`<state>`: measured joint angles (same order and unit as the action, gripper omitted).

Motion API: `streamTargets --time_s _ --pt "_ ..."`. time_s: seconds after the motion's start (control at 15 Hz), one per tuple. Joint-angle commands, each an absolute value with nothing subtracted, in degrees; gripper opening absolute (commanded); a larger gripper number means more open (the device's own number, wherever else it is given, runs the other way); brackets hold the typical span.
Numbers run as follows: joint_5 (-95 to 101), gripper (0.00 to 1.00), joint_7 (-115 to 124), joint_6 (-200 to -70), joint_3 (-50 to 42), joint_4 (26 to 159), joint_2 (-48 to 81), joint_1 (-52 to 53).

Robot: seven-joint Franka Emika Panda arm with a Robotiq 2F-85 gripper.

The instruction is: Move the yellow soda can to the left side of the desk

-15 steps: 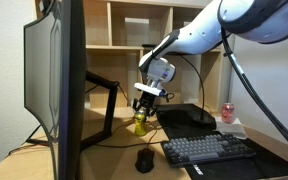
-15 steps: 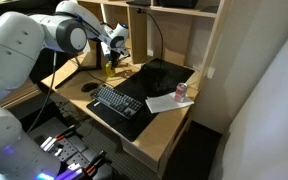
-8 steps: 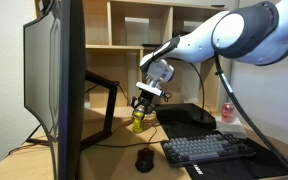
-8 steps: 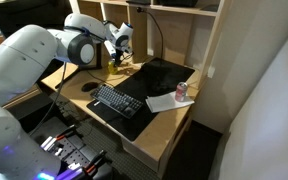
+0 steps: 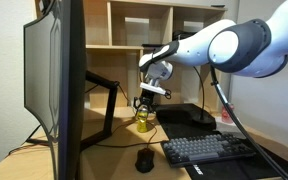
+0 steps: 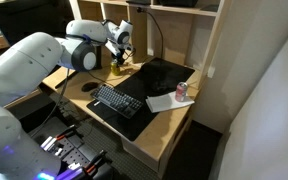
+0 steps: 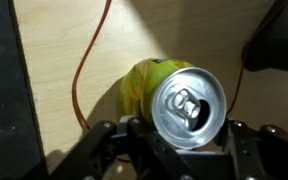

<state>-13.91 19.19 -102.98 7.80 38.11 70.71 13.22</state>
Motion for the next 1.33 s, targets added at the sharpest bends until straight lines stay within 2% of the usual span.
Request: streamTargets --time_s 0.0,0.07,0.13,0.2,0.33,0.4,1.27 --pt "-9.8 0.34 14.0 -99.8 6.6 31.2 75.2 14.3" --pt "-9.4 0.34 13.4 -99.3 6.7 30.3 75.7 14.3" --pt "-9.1 0.84 12.6 -99.7 6.7 31.3 75.1 14.2" --pt "-8.8 0.85 12.1 -99.3 6.8 30.9 75.3 14.3" --pt "-8.1 0.97 10.9 -99.1 6.9 30.8 75.9 14.2" --pt "-8.1 1.00 10.6 -99.0 7.1 30.7 76.3 14.0" --pt "-9.1 1.00 10.1 -104.0 7.4 31.0 77.4 13.8"
